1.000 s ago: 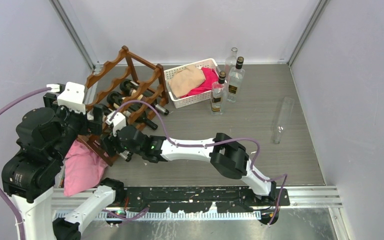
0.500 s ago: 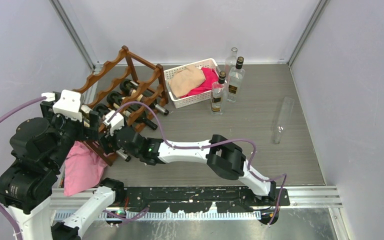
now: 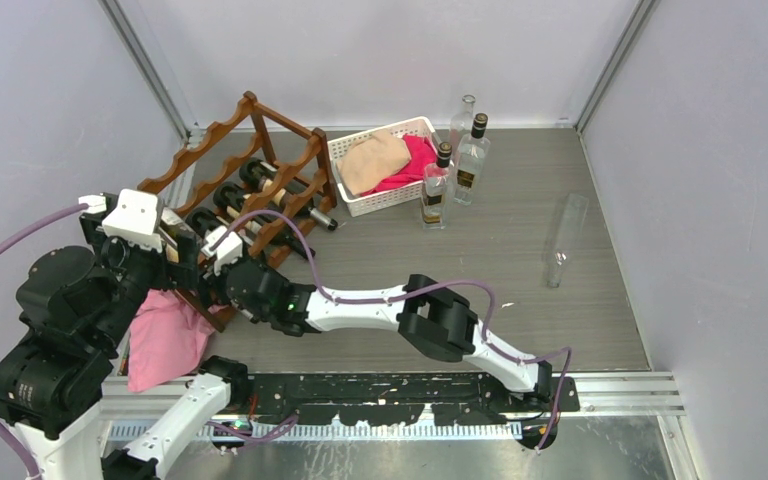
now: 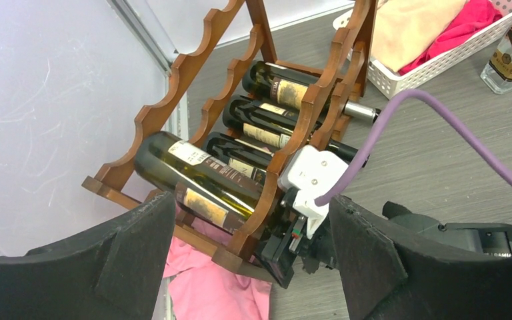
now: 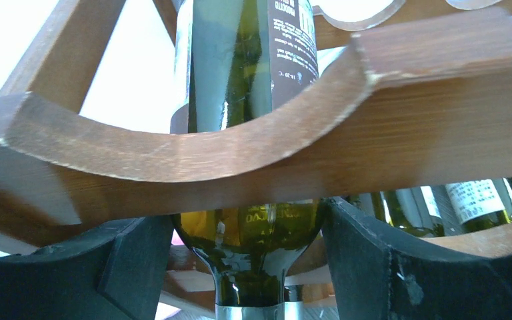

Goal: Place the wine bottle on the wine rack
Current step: Place the wine bottle in the wine rack.

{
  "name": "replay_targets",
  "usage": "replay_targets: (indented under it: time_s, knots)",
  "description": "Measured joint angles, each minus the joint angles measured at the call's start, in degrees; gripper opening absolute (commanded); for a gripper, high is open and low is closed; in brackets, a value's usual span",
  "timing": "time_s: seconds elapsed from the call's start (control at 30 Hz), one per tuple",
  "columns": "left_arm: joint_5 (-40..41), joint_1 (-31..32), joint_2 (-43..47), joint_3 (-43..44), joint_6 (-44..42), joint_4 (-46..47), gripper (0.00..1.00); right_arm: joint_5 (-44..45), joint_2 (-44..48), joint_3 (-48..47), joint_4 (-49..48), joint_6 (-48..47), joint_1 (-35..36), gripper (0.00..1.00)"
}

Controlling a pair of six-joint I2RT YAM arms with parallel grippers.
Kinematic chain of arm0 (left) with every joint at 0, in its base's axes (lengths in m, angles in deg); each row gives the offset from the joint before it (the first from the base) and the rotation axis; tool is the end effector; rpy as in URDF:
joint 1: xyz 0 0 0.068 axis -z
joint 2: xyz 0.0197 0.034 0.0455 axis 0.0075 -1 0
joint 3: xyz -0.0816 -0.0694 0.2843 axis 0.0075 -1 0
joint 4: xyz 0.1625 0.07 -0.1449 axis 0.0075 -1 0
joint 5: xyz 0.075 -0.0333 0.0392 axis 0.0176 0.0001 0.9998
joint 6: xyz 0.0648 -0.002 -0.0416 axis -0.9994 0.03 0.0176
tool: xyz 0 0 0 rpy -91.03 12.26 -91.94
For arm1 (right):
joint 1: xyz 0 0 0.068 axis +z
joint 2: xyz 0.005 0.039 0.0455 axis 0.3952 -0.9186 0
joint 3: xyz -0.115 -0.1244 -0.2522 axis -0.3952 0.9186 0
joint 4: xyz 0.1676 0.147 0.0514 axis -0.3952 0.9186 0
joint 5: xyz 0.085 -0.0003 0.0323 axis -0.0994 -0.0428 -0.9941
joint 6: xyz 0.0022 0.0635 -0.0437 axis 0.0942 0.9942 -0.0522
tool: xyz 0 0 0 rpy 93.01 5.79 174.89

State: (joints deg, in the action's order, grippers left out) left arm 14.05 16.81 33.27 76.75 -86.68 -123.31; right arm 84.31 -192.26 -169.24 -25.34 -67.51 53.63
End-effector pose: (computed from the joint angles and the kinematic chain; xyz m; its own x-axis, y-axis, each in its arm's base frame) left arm 0.0130 0.0102 0.4749 -0.2209 0.2241 -0.9492 0.1202 0.9721 0.2015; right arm 0.1553 0.5533 0.2824 -0.1724 0.0503 -0.9838 -0.7883 0.5918 0.1684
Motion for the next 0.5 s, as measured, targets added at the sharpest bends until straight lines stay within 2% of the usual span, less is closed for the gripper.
replay_targets:
  time_s: [0.2,0.5]
  knots:
    - [-0.2,0.0,0.3,0.0,0.0,0.0,0.84,0.7,-1.7,-1.7,-1.3,-0.9,0.5,0.17]
    - [-0.6,0.0,0.4,0.0,0.0,-0.1,0.84,0.8,-1.9,-1.8,-1.3,-1.2,0.5,0.47]
